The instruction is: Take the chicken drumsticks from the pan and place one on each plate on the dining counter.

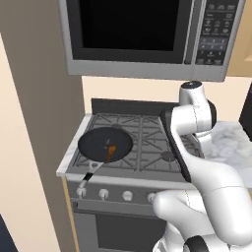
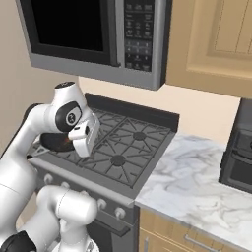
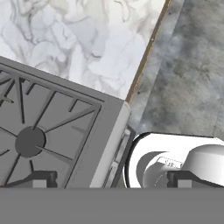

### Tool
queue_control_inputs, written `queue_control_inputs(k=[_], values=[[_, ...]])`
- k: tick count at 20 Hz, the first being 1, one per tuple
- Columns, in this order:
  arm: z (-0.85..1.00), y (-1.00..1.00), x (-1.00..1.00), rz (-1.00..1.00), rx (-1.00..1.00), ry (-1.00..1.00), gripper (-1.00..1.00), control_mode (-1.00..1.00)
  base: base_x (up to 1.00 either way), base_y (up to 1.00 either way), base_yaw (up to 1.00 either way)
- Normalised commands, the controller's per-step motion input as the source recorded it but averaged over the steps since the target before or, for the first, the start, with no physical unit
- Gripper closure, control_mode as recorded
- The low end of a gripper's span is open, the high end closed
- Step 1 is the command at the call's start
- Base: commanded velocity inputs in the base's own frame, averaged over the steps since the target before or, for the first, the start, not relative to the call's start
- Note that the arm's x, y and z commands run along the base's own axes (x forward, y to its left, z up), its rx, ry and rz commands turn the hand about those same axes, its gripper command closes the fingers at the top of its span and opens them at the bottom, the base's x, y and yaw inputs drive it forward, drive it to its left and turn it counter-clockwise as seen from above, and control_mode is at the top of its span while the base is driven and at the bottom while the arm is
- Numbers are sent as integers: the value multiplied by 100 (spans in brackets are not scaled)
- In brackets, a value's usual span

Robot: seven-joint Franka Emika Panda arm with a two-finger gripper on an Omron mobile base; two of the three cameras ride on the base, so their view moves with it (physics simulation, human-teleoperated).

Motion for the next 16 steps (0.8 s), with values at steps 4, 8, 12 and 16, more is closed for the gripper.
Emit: queue_control_inputs(k=[4, 8, 12, 16], values=[[0, 0, 0, 0, 0, 0, -100, 100, 42, 47, -8], [0, 12, 9, -1, -2, 0, -100, -100, 30, 38, -6], [-2, 41, 2, 10, -2, -14, -100, -100, 0, 0, 0], [-6, 50, 0, 21, 0, -13, -100, -100, 0, 0, 0]])
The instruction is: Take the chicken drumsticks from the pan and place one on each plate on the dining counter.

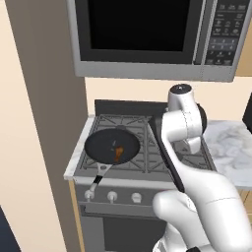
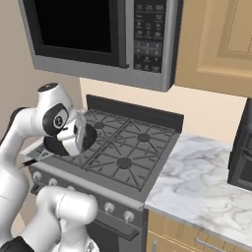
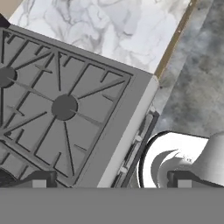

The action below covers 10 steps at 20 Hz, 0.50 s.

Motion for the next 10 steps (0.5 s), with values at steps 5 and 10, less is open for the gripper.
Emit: queue_control_inputs(k=[5, 10], values=[[0, 48, 0, 22, 0, -6, -100, -100, 0, 0, 0], [0, 54, 24, 35, 0, 0, -100, -100, 0, 0, 0]])
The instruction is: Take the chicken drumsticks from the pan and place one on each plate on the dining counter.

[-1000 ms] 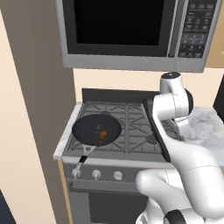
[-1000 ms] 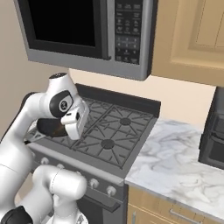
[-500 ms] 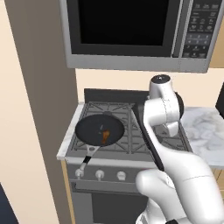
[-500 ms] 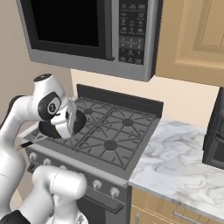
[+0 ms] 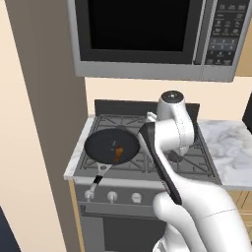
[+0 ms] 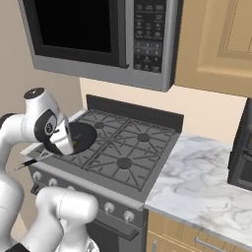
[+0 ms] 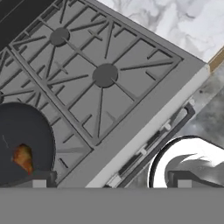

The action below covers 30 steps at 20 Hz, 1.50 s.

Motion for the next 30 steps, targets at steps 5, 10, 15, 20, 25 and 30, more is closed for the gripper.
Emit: queue_control_inputs(k=[5, 10, 15, 20, 25, 30], values=[[-3, 45, 28, 26, 0, 0, -100, -100, 0, 0, 0], [-11, 44, 40, 14, 0, 0, -100, -100, 0, 0, 0], [-10, 42, 40, 11, 0, 1, -100, -100, 0, 0, 0], [-8, 38, 30, 10, 0, 0, -100, -100, 0, 0, 0], [-25, 20, 26, 7, 0, 0, -100, -100, 0, 0, 0], [-41, 2, 31, 6, 0, 9, -100, -100, 0, 0, 0]])
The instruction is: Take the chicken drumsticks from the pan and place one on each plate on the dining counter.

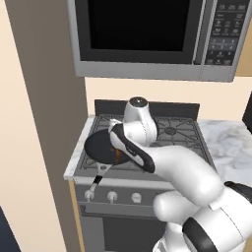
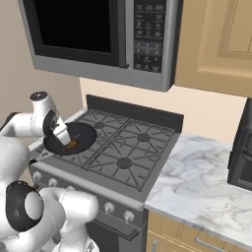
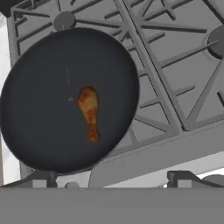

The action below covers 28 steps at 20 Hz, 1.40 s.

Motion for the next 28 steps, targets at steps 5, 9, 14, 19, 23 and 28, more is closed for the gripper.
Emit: queue_control_inputs(k=[5, 9, 14, 19, 23, 28], values=[[-35, 0, 35, 2, 0, 18, -100, -100, 0, 0, 0], [-21, 0, 57, 0, 0, 18, -100, -100, 0, 0, 0], [-15, 6, 71, 0, -1, 14, -100, -100, 0, 0, 0], [-29, 22, 61, 0, -7, 13, -100, -100, 0, 0, 0], [-37, 28, 47, 0, -12, 7, -100, -100, 0, 0, 0], [-43, 16, 9, 0, -13, 0, -100, -100, 0, 0, 0]])
